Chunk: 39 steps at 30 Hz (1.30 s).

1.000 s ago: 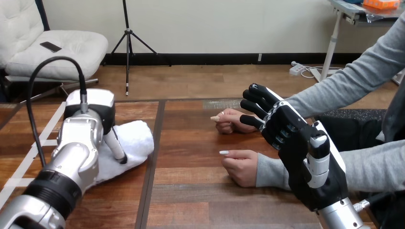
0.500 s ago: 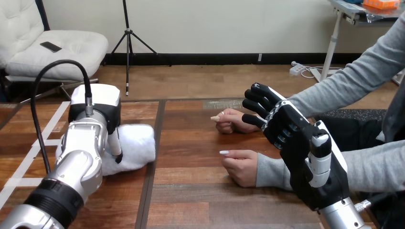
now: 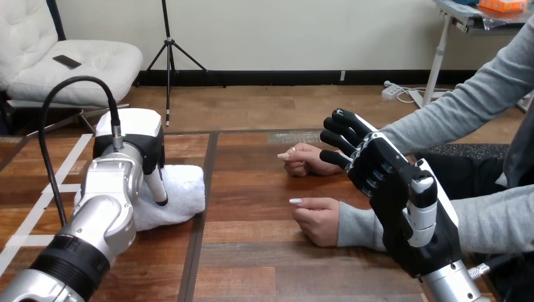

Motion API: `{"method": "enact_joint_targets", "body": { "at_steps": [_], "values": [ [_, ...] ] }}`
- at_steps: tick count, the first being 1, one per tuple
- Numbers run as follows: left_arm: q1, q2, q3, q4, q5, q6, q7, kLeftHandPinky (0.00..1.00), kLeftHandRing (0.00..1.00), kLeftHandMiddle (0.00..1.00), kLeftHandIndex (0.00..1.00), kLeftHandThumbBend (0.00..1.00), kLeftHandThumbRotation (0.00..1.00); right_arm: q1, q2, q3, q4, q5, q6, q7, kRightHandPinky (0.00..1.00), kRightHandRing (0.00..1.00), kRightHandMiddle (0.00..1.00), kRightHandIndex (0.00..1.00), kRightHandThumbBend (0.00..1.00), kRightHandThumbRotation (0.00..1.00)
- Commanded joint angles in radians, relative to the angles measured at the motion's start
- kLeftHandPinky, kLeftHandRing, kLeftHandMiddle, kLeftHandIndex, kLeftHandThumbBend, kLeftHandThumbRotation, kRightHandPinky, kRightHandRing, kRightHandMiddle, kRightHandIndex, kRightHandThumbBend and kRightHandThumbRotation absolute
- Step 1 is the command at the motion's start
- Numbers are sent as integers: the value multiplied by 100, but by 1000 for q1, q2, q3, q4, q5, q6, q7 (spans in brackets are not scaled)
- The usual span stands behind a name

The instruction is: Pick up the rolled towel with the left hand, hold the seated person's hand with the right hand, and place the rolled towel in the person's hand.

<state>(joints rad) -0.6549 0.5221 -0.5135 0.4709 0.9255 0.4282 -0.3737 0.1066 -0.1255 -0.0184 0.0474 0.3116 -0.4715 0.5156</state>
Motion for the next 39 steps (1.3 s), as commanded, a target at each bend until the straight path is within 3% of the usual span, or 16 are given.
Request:
{"method": "enact_joint_targets", "body": {
  "at_steps": [1, 4, 11, 17, 21, 24, 27, 39],
  "values": [
    [-27, 10, 36, -41, -20, 4, -15, 23, 32, 42, 44, 79, 0, -72, -10, -16, -25, 3, -28, 0, 86, 90, 91, 89, 100, 100],
    [-24, 12, 43, -53, -32, 8, -24, 23, 31, 40, 43, 79, 0, -71, -10, -16, -28, 2, -24, -2, 86, 90, 90, 88, 100, 100],
    [-39, 17, 45, -50, -51, 26, -102, 20, 28, 37, 43, 83, 0, -72, -10, -16, -28, 1, -24, -4, 86, 90, 90, 88, 100, 100],
    [-56, 45, 5, -47, -16, 13, -173, 15, 23, 33, 61, 94, 2, -74, -9, -16, -26, 8, -24, 0, 86, 90, 90, 88, 100, 100],
    [-63, 59, -13, -46, 6, -6, -210, 21, 33, 44, 73, 98, 11, -74, -8, -16, -27, 8, -23, 0, 86, 89, 90, 88, 100, 100],
    [-64, 68, -16, -44, 17, -33, -224, 34, 51, 58, 77, 99, 16, -74, -8, -16, -28, 6, -24, -2, 86, 89, 90, 88, 100, 100],
    [-60, 70, -9, -40, 19, -56, -218, 43, 61, 65, 78, 100, 19, -74, -8, -15, -29, 4, -23, -3, 86, 89, 90, 88, 100, 100],
    [-50, 72, 12, -32, 14, -78, -209, 68, 76, 77, 75, 100, 22, -76, -10, -17, -25, 6, -24, 0, 85, 89, 90, 88, 100, 100]
  ]
}}
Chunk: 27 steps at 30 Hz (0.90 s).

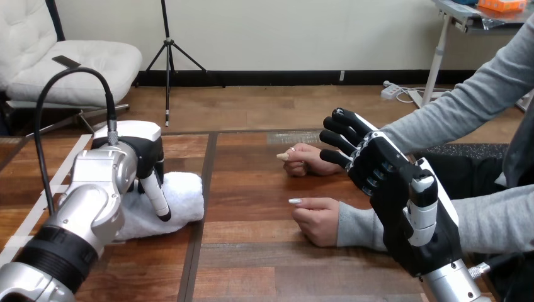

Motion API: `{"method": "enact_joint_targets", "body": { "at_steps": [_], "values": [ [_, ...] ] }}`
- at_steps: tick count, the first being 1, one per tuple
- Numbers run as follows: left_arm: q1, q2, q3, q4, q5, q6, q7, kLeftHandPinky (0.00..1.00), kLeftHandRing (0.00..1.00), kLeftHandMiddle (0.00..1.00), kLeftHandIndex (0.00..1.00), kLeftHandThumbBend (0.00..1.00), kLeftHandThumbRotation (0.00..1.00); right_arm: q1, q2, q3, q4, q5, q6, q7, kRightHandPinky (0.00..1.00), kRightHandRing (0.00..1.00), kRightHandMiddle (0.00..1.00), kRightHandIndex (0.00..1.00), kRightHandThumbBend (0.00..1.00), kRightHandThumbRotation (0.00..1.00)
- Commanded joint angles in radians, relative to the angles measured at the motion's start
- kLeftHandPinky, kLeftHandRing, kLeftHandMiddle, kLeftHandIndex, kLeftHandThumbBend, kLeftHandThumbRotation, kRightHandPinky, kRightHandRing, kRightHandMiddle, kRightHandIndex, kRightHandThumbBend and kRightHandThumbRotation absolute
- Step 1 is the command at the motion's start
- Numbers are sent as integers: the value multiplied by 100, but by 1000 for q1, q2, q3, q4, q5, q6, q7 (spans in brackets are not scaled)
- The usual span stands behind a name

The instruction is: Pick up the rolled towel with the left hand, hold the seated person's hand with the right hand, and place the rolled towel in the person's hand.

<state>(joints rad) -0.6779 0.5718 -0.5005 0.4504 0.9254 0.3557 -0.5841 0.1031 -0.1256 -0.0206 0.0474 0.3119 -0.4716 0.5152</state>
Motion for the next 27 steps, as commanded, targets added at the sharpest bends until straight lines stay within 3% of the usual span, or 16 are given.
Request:
{"method": "enact_joint_targets", "body": {
  "at_steps": [1, 8, 15, 23, 27],
  "values": [
    [-27, 22, 0, -12, 13, -6, 1, 70, 77, 78, 75, 100, 22, -73, -10, -16, -24, 6, -24, 1, 85, 89, 90, 88, 100, 100],
    [-27, 24, 4, -15, 13, -7, -5, 82, 84, 82, 78, 100, 22, -74, -10, -17, -21, 4, -31, 3, 85, 89, 90, 88, 100, 100],
    [-30, 25, 5, -18, 13, -1, -14, 87, 86, 84, 79, 100, 22, -72, -8, -17, -23, 3, -30, 0, 85, 89, 90, 88, 100, 100],
    [-32, 27, 16, -37, -2, 9, -49, 87, 85, 84, 80, 100, 24, -72, -7, -18, -20, 2, -33, 1, 86, 89, 90, 88, 100, 100],
    [-30, 31, 26, -62, -12, 17, -68, 82, 82, 82, 80, 100, 25, -73, -10, -19, -17, 2, -36, 4, 86, 89, 90, 88, 100, 100]
  ]
}}
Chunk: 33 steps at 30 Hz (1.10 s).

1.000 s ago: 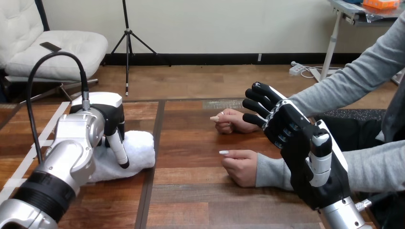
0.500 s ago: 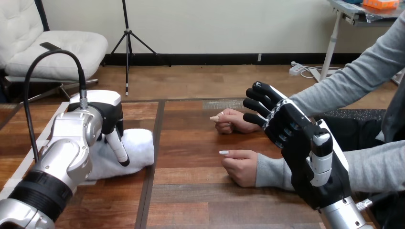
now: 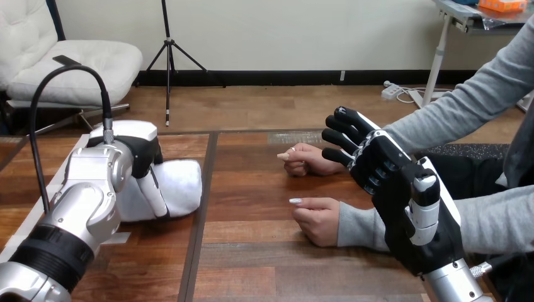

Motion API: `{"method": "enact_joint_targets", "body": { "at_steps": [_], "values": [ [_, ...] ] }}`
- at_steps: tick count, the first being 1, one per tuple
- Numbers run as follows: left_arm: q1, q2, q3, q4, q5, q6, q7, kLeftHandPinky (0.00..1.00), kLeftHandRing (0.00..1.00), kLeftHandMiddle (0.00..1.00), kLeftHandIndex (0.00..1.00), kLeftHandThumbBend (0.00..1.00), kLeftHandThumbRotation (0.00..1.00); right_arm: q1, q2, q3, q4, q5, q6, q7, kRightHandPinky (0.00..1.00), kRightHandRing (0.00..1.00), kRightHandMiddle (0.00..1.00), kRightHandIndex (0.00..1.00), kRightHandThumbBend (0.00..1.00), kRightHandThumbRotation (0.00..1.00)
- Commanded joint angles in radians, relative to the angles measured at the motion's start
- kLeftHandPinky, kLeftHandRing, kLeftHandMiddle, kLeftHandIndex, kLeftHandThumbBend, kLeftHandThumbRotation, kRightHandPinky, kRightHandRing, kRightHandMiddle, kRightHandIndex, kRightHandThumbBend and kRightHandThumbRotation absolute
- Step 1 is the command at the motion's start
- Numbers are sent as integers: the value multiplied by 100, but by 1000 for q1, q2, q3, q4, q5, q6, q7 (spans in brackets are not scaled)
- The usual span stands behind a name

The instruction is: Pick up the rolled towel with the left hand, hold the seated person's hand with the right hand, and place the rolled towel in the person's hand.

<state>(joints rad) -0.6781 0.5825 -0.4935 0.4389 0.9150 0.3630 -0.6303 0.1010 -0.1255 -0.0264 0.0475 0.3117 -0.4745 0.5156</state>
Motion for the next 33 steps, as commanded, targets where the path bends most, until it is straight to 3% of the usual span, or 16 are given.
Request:
{"method": "enact_joint_targets", "body": {
  "at_steps": [1, 9, 12, 23, 33],
  "values": [
    [-29, 21, 20, -56, -3, 12, -26, 81, 82, 81, 80, 100, 25, -71, -10, -14, -17, 3, -34, 4, 86, 89, 90, 88, 100, 100],
    [-14, 34, 60, -145, -39, 41, -82, 63, 75, 78, 80, 100, 25, -73, -9, -16, -11, 3, -40, 4, 86, 89, 89, 88, 100, 100],
    [-11, 41, 75, -177, -55, 48, -109, 61, 76, 80, 82, 100, 25, -75, -10, -16, -10, 7, -40, 8, 86, 89, 89, 87, 100, 100],
    [4, 73, 143, -285, -141, 47, -160, 68, 86, 88, 87, 100, 25, -77, -7, -20, -8, 5, -38, 13, 85, 89, 89, 87, 100, 100],
    [8, 90, 167, -334, -167, 55, -165, 72, 88, 90, 89, 100, 27, -73, -3, -18, -21, -5, -25, 0, 86, 89, 89, 88, 100, 100]
  ]
}}
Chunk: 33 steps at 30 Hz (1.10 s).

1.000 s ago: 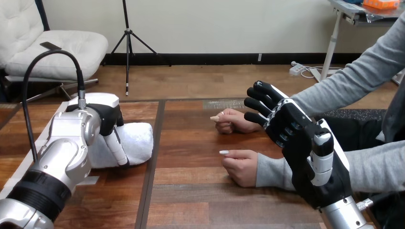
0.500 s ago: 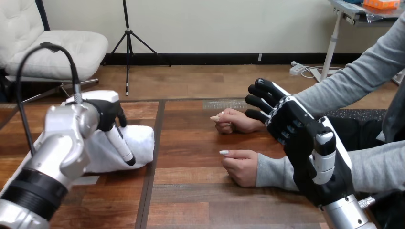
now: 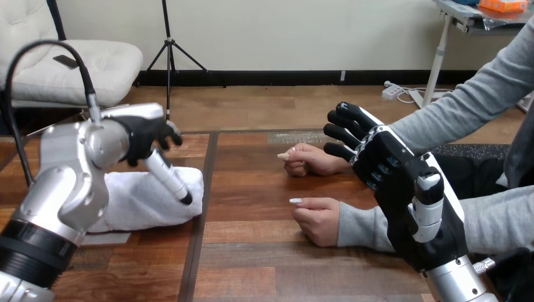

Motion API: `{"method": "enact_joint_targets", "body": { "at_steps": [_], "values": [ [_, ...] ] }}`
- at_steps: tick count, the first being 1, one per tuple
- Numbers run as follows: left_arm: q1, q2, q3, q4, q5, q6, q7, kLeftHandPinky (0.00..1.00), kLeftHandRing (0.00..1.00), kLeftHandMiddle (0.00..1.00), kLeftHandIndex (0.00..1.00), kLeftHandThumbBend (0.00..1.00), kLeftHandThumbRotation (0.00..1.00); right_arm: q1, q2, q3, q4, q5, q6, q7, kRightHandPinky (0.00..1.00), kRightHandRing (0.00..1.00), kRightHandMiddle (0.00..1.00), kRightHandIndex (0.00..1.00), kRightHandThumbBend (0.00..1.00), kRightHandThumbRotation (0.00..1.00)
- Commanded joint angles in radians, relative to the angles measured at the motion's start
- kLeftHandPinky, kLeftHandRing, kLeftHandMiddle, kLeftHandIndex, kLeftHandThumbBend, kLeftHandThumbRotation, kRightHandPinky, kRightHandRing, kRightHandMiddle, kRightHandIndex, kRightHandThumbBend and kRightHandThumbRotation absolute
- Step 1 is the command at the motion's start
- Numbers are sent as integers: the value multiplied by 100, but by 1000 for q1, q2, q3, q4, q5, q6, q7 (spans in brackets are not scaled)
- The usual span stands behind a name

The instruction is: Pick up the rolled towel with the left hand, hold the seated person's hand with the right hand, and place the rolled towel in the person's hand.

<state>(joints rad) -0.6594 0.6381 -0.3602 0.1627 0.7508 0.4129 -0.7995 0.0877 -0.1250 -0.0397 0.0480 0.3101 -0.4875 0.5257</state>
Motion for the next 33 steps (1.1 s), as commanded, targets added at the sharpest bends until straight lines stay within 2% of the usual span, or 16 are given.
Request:
{"method": "enact_joint_targets", "body": {
  "at_steps": [1, 7, 21, 33],
  "values": [
    [-10, 35, 35, -60, -4, 5, 5, 72, 88, 90, 89, 100, 27, -59, -3, -4, -22, -4, -11, -12, 86, 89, 89, 88, 100, 100],
    [-6, 31, 41, -54, -6, 0, 35, 75, 89, 91, 91, 100, 26, -60, -1, -2, -21, 0, -11, -10, 86, 89, 89, 87, 100, 100],
    [22, 14, 39, -6, -11, -46, 174, 82, 96, 95, 93, 100, 27, -58, -2, -1, -21, 0, -14, -7, 85, 89, 90, 88, 100, 100],
    [35, 9, 34, 24, -28, -77, 211, 94, 98, 97, 94, 100, 28, -55, -5, -6, -22, 5, -15, -6, 85, 89, 90, 88, 100, 100]
  ]
}}
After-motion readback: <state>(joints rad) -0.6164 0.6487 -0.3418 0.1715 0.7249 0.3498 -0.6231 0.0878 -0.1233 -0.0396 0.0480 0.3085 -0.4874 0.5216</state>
